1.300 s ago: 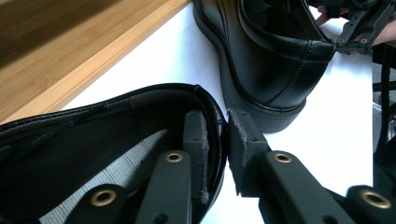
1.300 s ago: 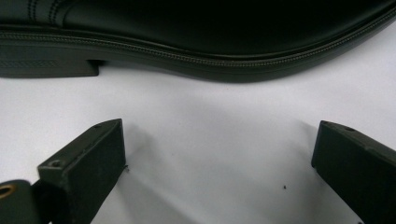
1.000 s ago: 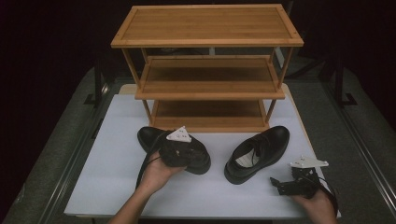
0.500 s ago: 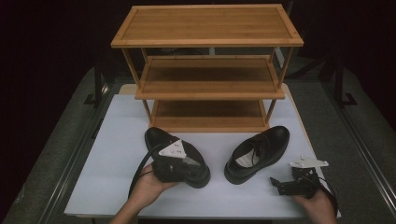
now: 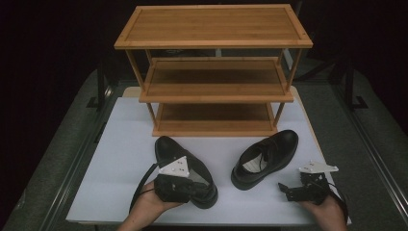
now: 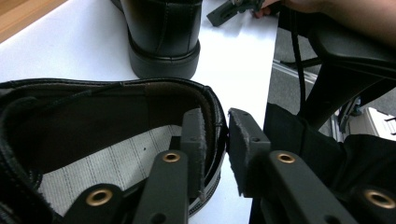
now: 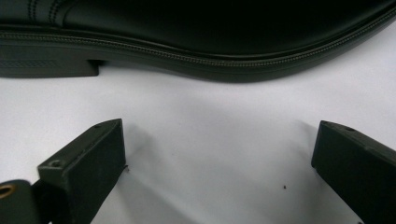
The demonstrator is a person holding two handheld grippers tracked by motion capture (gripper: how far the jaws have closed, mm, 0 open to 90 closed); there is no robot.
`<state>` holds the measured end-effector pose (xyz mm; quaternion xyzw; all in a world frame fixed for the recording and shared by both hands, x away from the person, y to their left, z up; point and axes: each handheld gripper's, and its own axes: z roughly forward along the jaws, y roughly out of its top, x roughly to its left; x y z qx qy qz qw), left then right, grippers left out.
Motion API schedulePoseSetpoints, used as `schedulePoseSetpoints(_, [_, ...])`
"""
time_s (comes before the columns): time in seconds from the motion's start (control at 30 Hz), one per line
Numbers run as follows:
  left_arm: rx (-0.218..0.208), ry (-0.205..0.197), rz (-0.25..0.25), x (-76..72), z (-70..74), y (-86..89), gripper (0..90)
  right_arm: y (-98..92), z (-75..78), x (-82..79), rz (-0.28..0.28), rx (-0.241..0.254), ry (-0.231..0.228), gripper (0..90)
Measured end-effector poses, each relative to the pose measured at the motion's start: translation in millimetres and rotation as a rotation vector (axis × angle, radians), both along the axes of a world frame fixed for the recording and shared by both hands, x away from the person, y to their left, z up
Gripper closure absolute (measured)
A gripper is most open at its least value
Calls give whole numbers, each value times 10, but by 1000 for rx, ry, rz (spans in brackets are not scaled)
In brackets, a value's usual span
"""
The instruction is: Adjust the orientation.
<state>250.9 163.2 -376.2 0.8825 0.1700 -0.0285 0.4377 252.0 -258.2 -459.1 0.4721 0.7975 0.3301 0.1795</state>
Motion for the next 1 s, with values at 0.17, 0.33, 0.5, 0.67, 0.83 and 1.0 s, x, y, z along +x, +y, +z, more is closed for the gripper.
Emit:
schedulePoseSetpoints(0.17, [-27, -15, 56, 32, 107, 217, 688, 0, 0, -1, -1, 1, 1, 24])
schedulePoseSetpoints(0.33, [-34, -27, 159, 95, 125, 586, 802, 0, 0, 0, -1, 1, 0, 24])
schedulePoseSetpoints(0.5, [-3, -22, 282, 193, 18, 976, 899, 0, 0, 1, 0, 0, 0, 24])
schedulePoseSetpoints(0.67, [59, -24, 376, 349, -169, 1193, 899, 0, 0, 1, 0, 0, 0, 24])
schedulePoseSetpoints(0.83, [101, -9, 452, 524, -363, 1309, 899, -1, 0, 2, 1, -1, -2, 24])
schedulePoseSetpoints(1.0, [147, 1, 472, 688, -498, 1288, 899, -1, -1, 2, 1, -1, -2, 24])
